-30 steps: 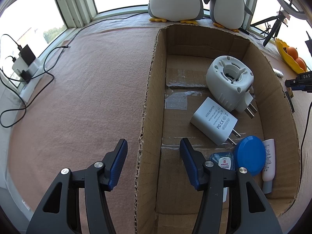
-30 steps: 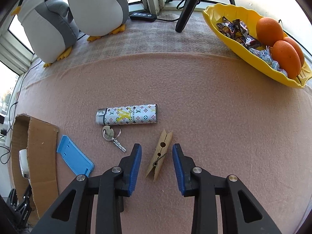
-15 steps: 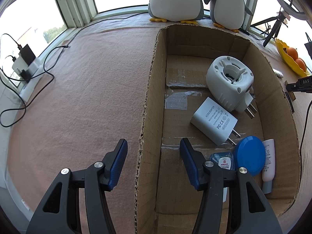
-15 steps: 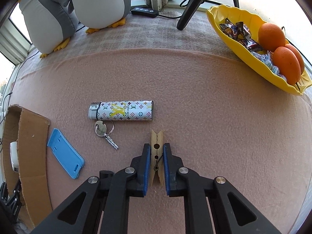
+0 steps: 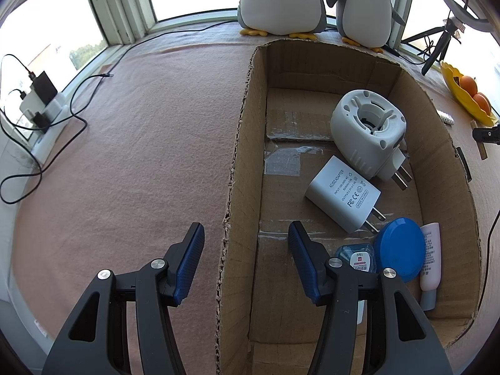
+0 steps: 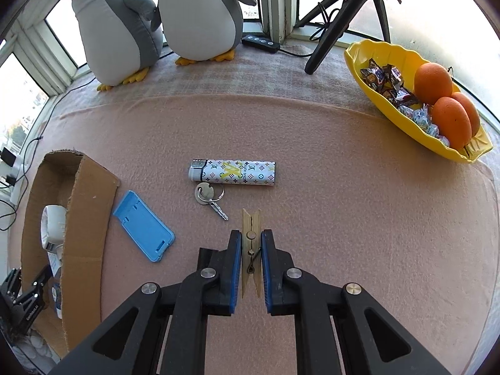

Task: Organize rigid objects
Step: 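Lift the wooden clothespin with the right gripper toward the box, then lower the clothespin into the box and open the right gripper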

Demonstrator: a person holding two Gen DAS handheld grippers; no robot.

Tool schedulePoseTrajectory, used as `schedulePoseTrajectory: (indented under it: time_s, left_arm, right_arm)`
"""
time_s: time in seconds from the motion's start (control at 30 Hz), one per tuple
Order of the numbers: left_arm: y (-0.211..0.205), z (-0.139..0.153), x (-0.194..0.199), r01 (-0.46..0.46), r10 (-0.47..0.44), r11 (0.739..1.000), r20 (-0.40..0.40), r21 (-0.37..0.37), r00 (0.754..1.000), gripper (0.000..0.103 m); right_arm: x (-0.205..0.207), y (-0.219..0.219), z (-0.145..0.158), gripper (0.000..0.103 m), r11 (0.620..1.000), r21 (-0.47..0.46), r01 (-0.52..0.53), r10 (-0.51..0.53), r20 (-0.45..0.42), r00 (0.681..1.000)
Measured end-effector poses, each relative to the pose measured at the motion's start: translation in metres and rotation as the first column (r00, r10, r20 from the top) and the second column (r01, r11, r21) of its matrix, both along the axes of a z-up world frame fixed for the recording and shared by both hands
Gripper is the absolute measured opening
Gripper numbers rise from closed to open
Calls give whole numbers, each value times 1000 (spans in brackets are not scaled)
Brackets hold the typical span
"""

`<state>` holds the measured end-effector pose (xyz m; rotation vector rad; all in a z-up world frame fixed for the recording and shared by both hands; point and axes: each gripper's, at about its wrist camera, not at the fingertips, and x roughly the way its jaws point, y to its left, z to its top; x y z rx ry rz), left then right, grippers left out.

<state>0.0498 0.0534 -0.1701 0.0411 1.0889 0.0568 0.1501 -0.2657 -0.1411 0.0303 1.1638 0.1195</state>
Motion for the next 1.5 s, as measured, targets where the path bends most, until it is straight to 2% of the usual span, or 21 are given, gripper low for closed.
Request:
schedulePoseTrajectory:
  time_s: [0.37, 0.63, 1.03, 1.5]
  left_arm:
    - [0, 0, 0, 0, 0, 1000, 1, 0, 1000, 56]
    - [1, 0, 0, -1, 1, 1000, 2, -2, 1000, 56]
    - [0, 1, 0, -2, 2, 1000, 4, -5, 1000, 56]
    - [1, 2, 0, -3, 3, 1000, 9, -13, 1000, 56]
  right_arm:
    - [-33, 65, 39, 11, 984, -1, -179, 178, 95, 979]
    - [-55, 106, 52, 11, 957, 5, -292, 289, 114, 950]
    - [-76, 166, 43, 11, 906, 25, -422, 418, 96, 903]
    - [-93, 210, 16, 11, 875, -15, -483, 483, 65, 873]
